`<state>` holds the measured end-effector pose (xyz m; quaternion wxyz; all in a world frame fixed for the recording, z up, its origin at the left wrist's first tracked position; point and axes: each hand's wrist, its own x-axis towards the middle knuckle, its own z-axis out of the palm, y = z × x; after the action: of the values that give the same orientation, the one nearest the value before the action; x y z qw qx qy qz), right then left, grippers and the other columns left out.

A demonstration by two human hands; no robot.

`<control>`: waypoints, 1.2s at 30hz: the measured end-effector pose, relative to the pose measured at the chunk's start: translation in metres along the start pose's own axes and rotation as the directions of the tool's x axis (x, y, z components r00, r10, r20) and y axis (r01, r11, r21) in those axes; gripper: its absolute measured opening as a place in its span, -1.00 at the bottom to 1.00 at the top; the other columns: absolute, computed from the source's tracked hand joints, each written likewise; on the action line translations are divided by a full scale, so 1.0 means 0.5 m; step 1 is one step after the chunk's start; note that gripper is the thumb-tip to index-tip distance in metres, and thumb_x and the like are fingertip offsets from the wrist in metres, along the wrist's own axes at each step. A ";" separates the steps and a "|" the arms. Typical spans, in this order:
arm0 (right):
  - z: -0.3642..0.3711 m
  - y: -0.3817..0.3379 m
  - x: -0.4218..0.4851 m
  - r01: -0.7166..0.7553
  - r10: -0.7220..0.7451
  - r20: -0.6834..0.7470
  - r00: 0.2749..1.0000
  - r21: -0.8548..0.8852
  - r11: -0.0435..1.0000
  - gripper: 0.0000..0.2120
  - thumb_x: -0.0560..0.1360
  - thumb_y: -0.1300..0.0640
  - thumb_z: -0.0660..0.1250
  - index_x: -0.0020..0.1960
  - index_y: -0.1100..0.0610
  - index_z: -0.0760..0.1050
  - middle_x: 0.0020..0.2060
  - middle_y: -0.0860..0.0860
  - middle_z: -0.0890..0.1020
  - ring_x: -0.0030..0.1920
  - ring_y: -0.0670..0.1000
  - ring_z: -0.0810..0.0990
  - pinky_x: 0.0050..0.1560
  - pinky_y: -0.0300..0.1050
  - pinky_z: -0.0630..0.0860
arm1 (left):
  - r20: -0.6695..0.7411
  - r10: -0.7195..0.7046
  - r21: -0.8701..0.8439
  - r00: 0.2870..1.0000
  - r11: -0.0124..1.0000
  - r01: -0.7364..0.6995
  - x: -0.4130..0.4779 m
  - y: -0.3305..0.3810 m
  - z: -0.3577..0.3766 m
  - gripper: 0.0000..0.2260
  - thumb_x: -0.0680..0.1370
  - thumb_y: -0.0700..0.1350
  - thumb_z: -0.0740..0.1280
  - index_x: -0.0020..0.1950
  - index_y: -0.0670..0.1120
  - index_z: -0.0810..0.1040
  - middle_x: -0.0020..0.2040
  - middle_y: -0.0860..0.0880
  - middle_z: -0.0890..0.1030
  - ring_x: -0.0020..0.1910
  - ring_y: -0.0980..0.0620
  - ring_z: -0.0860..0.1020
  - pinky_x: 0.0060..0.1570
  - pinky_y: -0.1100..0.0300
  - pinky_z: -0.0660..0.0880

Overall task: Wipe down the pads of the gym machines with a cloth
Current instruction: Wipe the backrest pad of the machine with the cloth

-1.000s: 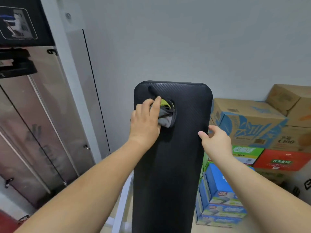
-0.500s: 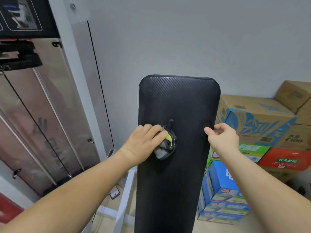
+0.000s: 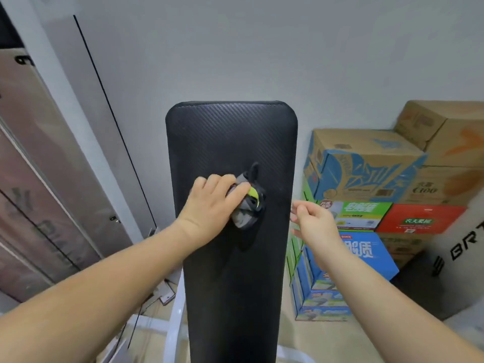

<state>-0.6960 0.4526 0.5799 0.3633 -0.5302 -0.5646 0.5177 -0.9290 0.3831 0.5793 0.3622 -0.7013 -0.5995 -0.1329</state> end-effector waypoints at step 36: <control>0.080 0.101 -0.084 -0.043 0.044 -0.005 0.999 -0.321 0.946 -0.54 0.64 0.09 0.19 0.54 0.01 0.32 0.38 -0.08 0.50 0.41 0.06 0.46 0.37 0.00 0.43 | 0.507 -0.021 -0.183 0.862 0.974 0.131 -0.353 0.163 0.084 -0.33 0.20 -0.19 0.57 0.25 0.11 0.44 0.13 -0.06 0.50 -0.06 -0.16 0.37 -0.26 0.00 0.33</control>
<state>-0.7161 0.3988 0.5289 0.2602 -0.5940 -0.6298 0.4275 -0.9066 0.2780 0.4118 0.1118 -0.7217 -0.6827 -0.0228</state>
